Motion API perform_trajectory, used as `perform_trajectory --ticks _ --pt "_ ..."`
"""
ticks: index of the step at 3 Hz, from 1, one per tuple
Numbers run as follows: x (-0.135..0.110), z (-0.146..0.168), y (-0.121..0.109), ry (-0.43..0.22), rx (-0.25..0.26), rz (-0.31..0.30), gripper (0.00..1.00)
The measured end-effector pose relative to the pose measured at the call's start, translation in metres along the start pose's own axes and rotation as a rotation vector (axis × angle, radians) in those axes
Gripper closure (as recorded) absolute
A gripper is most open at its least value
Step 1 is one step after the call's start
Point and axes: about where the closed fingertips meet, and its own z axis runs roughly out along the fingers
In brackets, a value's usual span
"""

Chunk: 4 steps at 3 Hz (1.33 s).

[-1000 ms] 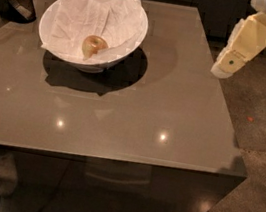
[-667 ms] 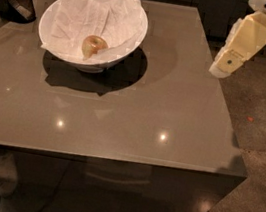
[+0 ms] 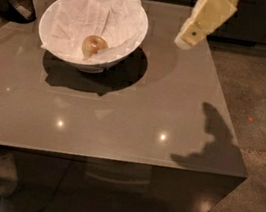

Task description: Pick apple from white bowl

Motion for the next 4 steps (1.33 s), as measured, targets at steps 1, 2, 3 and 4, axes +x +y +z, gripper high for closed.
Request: perform_trajectory --ticks 1,2,3,4 --pt "-0.003 -0.001 -0.001 -0.006 0.004 -0.002 0.0" --pt "-0.013 0.007 -0.007 -0.023 -0.016 0.026 0.0" --pt "-0.05 0.028 -0.022 -0.062 -0.044 -0.001 0.0" --pt "-0.05 0.028 -0.022 -0.061 -0.044 -0.001 0.0"
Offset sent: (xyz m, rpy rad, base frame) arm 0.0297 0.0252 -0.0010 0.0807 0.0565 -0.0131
